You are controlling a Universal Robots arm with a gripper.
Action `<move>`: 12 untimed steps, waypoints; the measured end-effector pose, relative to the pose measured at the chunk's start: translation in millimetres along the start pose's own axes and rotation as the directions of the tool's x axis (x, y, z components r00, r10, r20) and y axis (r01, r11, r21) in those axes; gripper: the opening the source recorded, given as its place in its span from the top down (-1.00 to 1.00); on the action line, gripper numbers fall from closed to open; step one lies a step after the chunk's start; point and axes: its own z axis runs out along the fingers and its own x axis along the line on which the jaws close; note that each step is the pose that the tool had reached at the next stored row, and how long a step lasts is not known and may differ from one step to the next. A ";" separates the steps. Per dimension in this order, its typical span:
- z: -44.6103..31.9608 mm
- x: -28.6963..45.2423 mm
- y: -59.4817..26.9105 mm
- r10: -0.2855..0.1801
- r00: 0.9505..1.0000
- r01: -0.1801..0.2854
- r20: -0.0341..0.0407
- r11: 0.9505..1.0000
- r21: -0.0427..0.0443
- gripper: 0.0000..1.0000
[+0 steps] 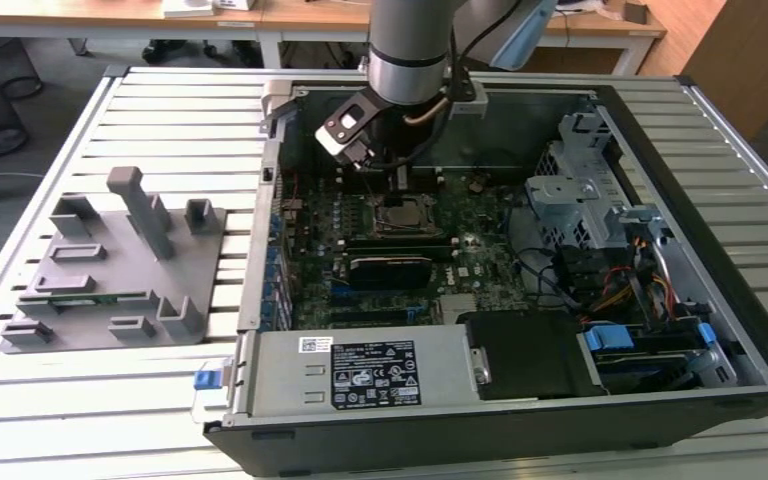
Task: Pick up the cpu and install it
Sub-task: 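Close the cpu cover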
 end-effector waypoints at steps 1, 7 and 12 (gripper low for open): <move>0.0 0.0 2.4 0.000 1.000 0.000 0.000 1.000 0.000 0.79; 0.9 -0.3 20.9 0.000 1.000 0.000 0.000 1.000 0.000 0.79; 1.4 -0.5 29.3 0.000 1.000 0.000 0.000 1.000 0.000 0.79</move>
